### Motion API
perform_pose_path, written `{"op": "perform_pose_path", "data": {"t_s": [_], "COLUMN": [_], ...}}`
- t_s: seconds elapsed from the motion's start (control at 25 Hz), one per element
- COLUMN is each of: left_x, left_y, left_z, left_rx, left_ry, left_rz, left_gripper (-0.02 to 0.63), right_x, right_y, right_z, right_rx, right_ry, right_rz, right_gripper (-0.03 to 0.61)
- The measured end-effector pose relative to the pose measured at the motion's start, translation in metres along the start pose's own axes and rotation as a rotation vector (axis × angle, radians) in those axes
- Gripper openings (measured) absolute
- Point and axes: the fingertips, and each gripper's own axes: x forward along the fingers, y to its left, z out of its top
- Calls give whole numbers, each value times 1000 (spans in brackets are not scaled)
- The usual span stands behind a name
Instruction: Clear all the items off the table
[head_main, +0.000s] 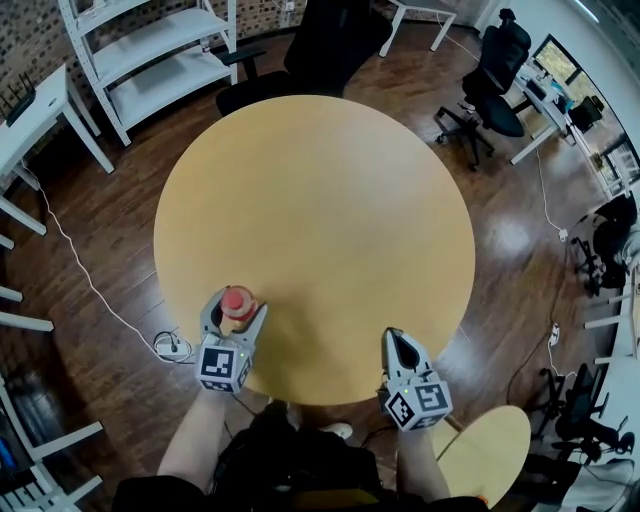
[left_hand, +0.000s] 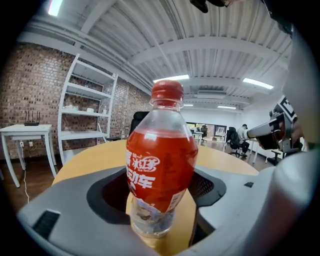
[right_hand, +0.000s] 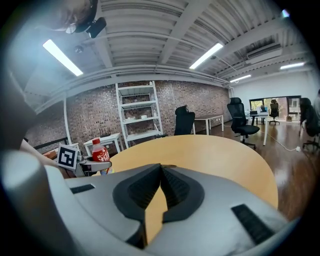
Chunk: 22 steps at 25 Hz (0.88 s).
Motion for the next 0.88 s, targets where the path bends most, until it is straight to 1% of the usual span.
{"op": "perform_pose_path", "data": {"t_s": [0.08, 0.2, 0.48, 0.64, 0.68, 0.76, 0.84, 0.88], "left_x": [-5, -12, -32, -55, -63, -76, -84, -86], "left_y": [-1, -2, 0, 1, 0, -7, -23, -33], "left_z": [3, 8, 20, 24, 25, 27, 30, 33], "left_rx": [-4, 1, 20, 22, 24, 38, 29, 12], "left_ry": [6, -8, -37, -41, -44, -60, -82, -94], "left_rz": [-11, -14, 16, 33, 44, 70, 77, 65], "left_gripper": [362, 364, 364, 362, 337, 179, 22, 8], "right_x": [-2, -5, -21, -32, -37, -51, -69, -79], "right_y": [1, 1, -2, 2, 2, -2, -12, -18], "right_z": [1, 3, 13, 22, 25, 29, 34, 36], "right_rx": [-2, -7, -21, -25, -29, -38, -36, -33], "right_ry": [-6, -17, -62, -104, -116, -145, -181, -198], "right_rz": [0, 2, 1, 9, 12, 10, -5, -16], "right_gripper": [5, 5, 5, 5, 5, 5, 5, 5]}}
